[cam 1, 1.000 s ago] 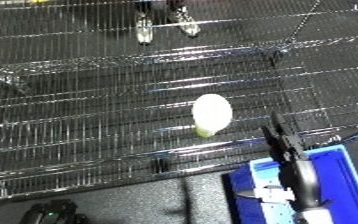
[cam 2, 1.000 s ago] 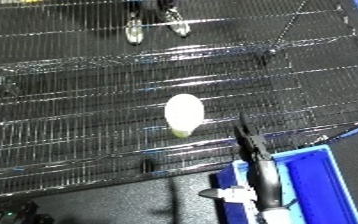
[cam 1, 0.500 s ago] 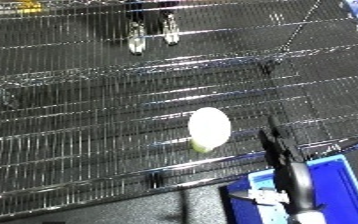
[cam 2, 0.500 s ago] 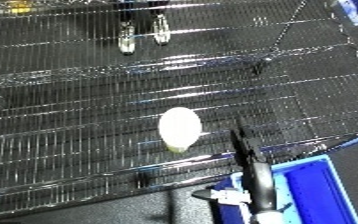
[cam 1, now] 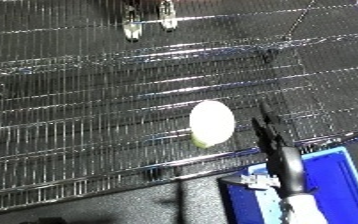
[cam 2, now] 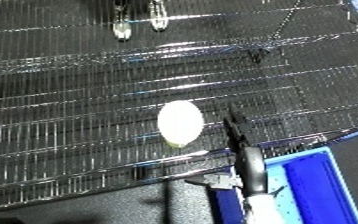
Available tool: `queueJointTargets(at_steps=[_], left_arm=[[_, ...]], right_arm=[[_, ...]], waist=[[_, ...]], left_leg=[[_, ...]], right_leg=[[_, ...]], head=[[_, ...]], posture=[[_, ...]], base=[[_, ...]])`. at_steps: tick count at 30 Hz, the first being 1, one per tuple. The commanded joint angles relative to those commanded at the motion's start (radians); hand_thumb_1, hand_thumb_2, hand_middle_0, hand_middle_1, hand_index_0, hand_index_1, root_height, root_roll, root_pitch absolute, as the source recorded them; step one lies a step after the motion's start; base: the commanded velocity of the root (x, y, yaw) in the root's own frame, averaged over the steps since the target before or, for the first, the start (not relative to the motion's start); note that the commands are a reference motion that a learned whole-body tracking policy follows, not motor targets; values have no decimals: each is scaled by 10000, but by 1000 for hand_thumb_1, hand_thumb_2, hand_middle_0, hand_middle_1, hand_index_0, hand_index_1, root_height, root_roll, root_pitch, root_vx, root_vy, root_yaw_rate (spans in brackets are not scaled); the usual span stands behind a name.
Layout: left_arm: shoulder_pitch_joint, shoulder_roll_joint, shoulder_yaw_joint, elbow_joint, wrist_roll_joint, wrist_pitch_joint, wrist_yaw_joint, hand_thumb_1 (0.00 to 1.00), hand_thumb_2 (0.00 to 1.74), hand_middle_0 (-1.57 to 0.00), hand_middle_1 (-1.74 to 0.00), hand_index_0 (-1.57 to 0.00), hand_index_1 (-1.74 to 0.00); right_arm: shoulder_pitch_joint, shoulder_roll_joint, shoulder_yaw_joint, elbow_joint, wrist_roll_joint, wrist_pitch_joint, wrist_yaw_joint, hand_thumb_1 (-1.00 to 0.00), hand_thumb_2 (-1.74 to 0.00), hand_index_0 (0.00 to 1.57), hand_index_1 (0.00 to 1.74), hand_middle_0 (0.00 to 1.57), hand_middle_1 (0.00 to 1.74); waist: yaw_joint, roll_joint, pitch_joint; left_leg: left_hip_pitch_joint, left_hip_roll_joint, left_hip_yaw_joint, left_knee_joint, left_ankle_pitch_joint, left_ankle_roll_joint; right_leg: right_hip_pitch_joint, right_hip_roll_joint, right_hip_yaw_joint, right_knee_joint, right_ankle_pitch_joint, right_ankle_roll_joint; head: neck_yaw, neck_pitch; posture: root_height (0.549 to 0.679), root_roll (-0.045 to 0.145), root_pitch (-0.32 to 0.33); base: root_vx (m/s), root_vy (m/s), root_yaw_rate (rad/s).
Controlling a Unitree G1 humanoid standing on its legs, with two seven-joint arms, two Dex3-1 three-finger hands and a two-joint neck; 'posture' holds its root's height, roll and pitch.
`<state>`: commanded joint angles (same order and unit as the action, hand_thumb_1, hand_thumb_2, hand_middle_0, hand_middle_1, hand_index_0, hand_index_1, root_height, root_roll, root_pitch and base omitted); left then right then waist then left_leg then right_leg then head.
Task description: Pick up the object and place it into the box
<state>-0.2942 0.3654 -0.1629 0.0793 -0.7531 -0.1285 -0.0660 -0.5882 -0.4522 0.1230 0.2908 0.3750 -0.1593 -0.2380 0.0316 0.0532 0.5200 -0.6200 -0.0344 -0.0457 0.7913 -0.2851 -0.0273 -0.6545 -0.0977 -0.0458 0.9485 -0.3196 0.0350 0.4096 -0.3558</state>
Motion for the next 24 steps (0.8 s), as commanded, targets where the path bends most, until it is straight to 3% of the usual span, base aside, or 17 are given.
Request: queueJointTargets(at_steps=[9,17,24], left_arm=[[-280,67,-36,-21,-81,33,168,1000,1740,-1570,-1740,-1570,-1740],[-467,145,-166,-54,-187,78,337,1000,1740,-1570,-1740,-1570,-1740],[-630,248,-308,-67,-341,93,386,1000,1740,-1570,-1740,-1570,-1740]], right_arm=[[-840,-464,152,690,-47,17,155,0,0,0,0,0,0],[-1650,-709,431,1194,-22,28,159,0,0,0,0,0,0],[-2416,-844,796,1867,291,-91,121,0,0,0,0,0,0]], waist=[[161,113,0],[355,231,0],[538,313,0]], left_leg=[[-606,-63,-18,342,-77,42],[-1094,-145,-96,331,60,75],[-1380,-200,-189,399,121,98]], right_leg=[[-611,-20,-43,445,-116,-22],[-1110,4,-128,612,-112,6],[-1372,1,-232,715,-132,-14]], head=[[132,439],[359,1051],[734,1294]], posture=[[608,46,126],[605,43,159],[603,42,176]], base=[[7,-14,34],[-5,-25,55],[-19,-23,51]])
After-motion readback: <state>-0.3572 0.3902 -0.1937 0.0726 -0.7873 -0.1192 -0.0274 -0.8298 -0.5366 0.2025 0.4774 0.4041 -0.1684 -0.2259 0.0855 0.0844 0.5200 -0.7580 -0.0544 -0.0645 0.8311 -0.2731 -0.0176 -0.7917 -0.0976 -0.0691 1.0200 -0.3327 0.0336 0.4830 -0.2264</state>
